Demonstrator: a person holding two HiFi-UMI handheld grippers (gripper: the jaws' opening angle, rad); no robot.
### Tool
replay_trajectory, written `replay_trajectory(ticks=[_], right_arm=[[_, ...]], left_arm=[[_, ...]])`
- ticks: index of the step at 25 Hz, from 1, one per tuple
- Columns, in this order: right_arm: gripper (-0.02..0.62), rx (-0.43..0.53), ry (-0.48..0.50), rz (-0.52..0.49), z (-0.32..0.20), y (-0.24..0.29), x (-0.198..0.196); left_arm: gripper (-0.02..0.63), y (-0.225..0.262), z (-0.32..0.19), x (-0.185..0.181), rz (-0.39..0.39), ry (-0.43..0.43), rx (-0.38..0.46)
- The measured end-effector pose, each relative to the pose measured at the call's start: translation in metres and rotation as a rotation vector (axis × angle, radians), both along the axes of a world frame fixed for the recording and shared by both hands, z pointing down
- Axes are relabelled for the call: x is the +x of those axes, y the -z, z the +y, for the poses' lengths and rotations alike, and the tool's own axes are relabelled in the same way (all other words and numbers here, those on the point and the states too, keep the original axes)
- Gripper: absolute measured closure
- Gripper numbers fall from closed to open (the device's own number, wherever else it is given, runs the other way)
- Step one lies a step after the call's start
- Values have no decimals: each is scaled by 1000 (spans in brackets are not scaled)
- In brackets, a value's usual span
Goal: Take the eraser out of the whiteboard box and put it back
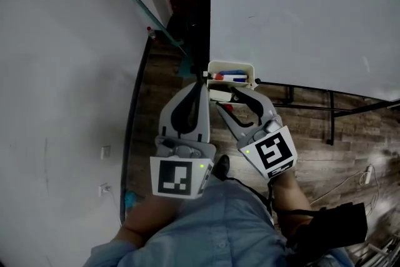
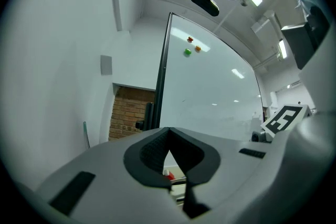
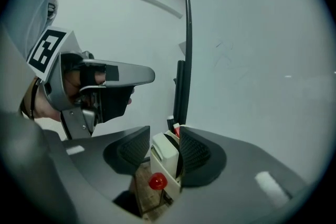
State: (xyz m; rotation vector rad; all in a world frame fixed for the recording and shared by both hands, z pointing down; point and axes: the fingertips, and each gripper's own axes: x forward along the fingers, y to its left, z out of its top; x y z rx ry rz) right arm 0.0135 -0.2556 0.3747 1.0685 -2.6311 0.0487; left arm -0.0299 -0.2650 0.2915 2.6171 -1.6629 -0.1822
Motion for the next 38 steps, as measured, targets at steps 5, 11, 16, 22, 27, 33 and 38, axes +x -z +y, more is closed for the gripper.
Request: replay_trajectory(ticks=[5,11,16,22,27,33,38], right_arm=[[413,-23,16,95,-10,-18,-4],[405,-45,50,196,-16,-38,-9],[416,-57,61,273,-17,-45,-11],[449,-84,62,258,-19,-45,-10],[456,-58,44,215,-16,-30,-5],[457,27,9,90,-4,11,7],[457,98,-12,-4,15,45,19]], left_arm=[[601,-13,-17,-5,12,-15,-37],[601,-24,-31,-9,12,-25,-64],[601,-29,-39,-10,13,-27,-76],[601,-27,-43,-12,10,-6,-63],[601,-17,-34,-12,5,20,-30],[601,-4,-7,-4,-17,21,-1],[601,8,21,0,-37,41,27]])
